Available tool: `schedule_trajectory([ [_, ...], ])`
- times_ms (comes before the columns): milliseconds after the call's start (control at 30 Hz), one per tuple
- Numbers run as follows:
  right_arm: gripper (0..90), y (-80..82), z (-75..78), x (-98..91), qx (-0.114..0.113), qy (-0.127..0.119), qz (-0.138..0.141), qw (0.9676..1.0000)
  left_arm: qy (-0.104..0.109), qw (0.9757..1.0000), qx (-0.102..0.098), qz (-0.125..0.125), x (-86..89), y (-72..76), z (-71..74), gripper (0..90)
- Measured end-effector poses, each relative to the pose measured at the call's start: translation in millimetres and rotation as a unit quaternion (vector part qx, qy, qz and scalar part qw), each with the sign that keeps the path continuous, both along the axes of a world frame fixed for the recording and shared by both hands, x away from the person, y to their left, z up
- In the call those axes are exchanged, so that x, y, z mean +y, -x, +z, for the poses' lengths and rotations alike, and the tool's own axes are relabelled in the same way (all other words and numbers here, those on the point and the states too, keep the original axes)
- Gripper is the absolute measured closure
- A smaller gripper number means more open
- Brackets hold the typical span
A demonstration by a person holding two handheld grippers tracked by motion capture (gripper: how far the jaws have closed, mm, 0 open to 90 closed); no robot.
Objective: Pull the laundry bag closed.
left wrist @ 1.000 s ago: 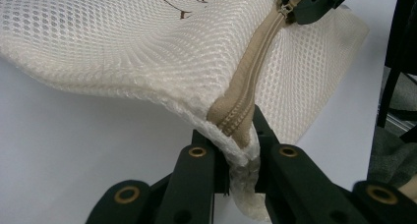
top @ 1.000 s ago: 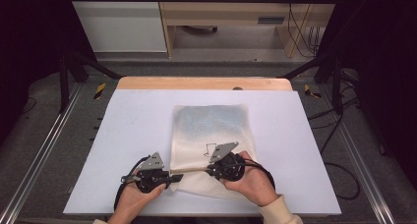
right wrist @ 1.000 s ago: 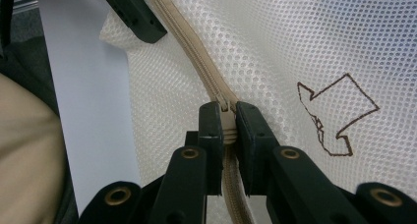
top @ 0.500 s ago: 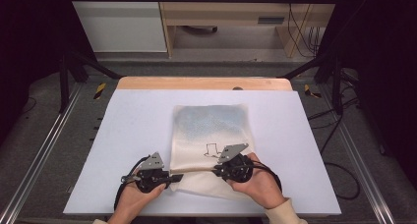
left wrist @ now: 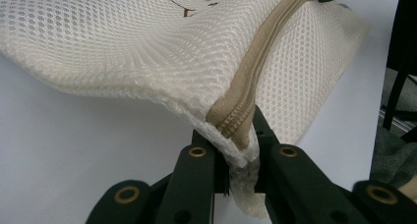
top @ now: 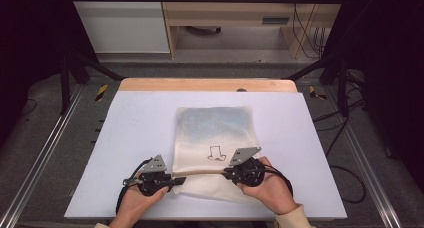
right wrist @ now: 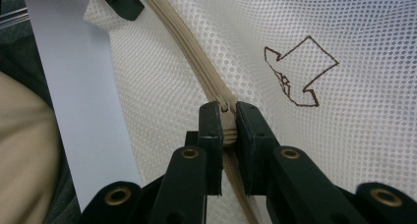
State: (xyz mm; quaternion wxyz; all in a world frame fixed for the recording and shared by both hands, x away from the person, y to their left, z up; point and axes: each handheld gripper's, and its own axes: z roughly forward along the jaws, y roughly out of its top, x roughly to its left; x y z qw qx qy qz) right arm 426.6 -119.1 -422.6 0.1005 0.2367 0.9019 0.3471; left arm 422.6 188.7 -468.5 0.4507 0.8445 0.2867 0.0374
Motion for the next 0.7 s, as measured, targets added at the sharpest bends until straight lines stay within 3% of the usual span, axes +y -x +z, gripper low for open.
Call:
schedule_trajectory([
  [700,82.0,5.7,-2.8,-16.1,-0.002,-0.011,-0.012,0.9999,-0.002,1.0000,-0.001,-0.001,-0.3,0.1,0.2,83.8],
])
